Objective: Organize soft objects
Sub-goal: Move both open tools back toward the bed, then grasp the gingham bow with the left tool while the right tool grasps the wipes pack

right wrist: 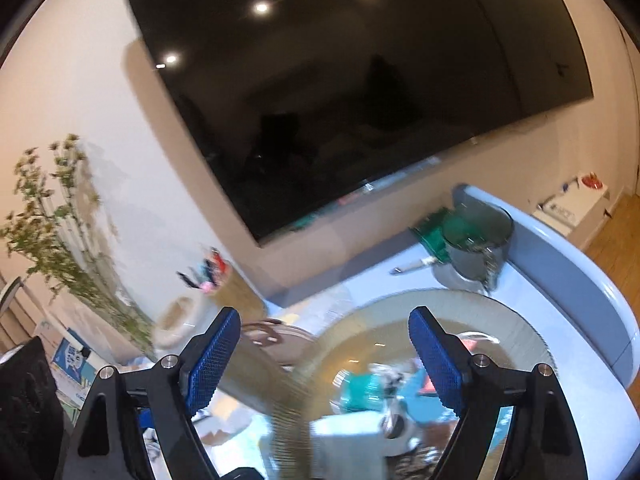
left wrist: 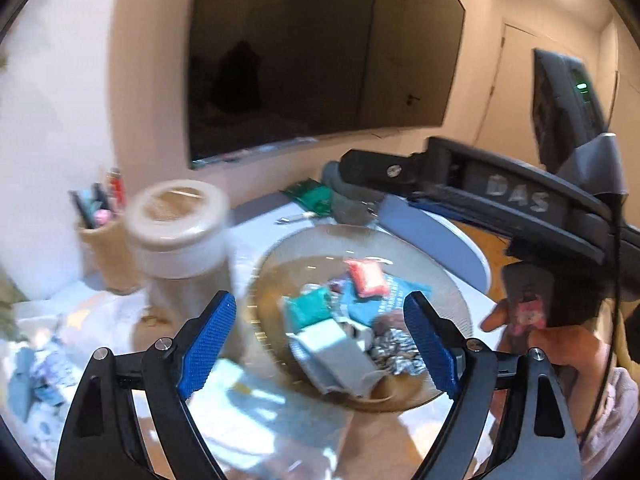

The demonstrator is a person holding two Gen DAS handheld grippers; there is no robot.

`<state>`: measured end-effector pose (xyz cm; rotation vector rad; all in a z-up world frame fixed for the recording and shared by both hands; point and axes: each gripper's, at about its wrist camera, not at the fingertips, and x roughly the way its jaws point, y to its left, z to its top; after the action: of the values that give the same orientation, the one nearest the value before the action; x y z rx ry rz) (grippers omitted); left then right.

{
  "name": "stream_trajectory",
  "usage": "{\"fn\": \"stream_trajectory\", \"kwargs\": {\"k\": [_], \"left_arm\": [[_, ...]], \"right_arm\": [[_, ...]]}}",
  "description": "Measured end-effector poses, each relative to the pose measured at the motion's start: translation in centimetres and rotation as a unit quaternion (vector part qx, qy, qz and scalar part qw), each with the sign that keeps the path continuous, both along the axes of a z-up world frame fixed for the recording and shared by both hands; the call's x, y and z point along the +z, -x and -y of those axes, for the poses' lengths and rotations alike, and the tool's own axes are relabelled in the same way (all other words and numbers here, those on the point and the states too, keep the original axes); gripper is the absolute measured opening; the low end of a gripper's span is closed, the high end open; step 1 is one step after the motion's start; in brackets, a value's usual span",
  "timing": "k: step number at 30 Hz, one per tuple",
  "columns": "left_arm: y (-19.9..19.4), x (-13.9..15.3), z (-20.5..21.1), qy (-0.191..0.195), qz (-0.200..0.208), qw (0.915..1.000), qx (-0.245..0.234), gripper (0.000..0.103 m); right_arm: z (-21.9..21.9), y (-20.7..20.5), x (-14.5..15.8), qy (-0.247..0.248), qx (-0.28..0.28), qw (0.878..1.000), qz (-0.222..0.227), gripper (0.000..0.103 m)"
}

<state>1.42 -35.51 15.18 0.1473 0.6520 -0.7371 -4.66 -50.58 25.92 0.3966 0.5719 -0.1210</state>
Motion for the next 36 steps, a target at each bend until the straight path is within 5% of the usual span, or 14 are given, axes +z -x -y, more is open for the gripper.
{"fn": "stream_trajectory", "kwargs": {"k": [6, 11, 20, 29, 36], "left_arm": [[-1.1, 1.9, -7.0, -0.001, 0.014, 0.9974, 0.071, 0.085], [-2.9, 1.8, -16.1, -0.014, 0.018, 0.9869, 0.160, 0.086], [-3.5, -5.4, -28.6, -0.050, -0.032, 0.9656, 0.253, 0.086], [-2.3, -11.0, -29.7, -0.033, -0.050, 0.9645, 0.257, 0.086], [-3.0, -13.8, -28.4, -0.086, -0.039, 0.9597, 0.265, 0.086]], "right_arm": [[-6.7, -0.3, 2.7, 0.018, 0.043, 0.998, 0.038, 0.092], [-14.1, -2.1, 2.4, 0.011, 0.101, 0.994, 0.046, 0.095], [-25.0, -6.4, -3.9, 0.005, 0.195, 0.981, -0.009, 0.095], [-28.2, -9.3, -10.9, -0.035, 0.205, 0.977, -0.053, 0.095], [-27.9, -12.0, -15.9, -0.026, 0.173, 0.981, -0.087, 0.095]]}}
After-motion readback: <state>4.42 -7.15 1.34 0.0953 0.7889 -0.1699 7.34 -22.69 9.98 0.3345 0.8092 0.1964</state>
